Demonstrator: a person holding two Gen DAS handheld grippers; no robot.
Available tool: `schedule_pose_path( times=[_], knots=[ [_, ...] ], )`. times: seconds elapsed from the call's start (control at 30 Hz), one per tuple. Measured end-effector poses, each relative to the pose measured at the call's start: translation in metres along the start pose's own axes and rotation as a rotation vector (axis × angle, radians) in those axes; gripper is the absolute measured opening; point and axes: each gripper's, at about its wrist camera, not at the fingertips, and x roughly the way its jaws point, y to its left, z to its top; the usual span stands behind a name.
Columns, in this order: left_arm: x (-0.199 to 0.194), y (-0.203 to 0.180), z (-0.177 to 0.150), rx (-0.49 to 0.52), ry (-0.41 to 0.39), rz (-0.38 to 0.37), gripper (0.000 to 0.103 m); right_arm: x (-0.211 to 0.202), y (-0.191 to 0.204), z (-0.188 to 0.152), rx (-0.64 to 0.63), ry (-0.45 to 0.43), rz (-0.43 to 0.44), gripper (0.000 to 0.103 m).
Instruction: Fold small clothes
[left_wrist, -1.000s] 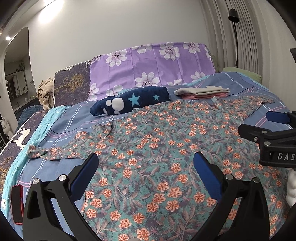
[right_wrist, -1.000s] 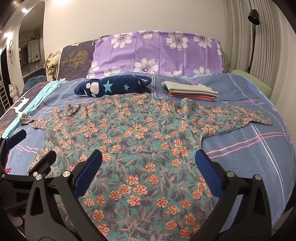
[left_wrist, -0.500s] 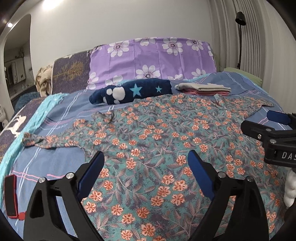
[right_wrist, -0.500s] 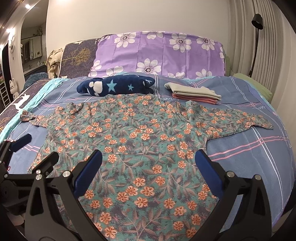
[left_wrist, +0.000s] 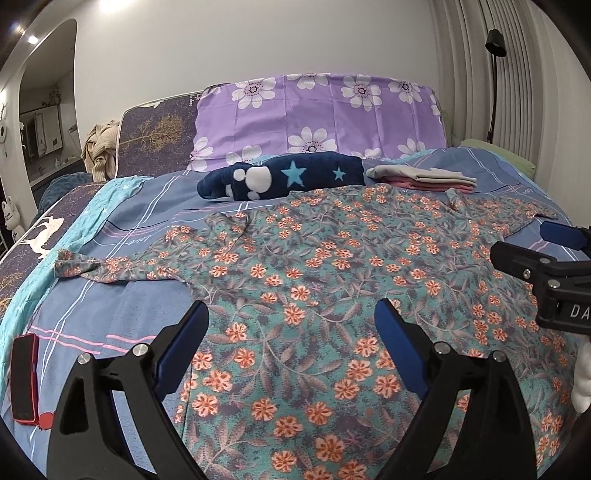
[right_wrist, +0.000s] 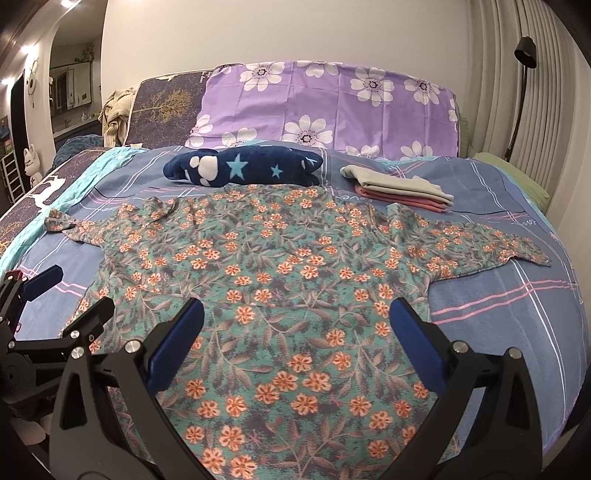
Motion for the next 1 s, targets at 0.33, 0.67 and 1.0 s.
schedule_pose_path(
  times=[0.33,0.67,1.0],
  knots=[
    [0.001,0.013,-0.003,-0.013,0.003,-0.008,0.092,0.003,0.013,0.003,-0.023,-0.001,0.002,0.101],
    [0.003,0.026,-0.004,-0.028,-0.005,-0.013,0.092,0.011,0.025,0.005,-0.036,0.009,0.007,0.101],
    [0.014,0.042,-0.006,-0.068,0.028,-0.037,0.091,0.025,0.029,0.007,-0.043,0.033,-0.003,0.101]
  ],
)
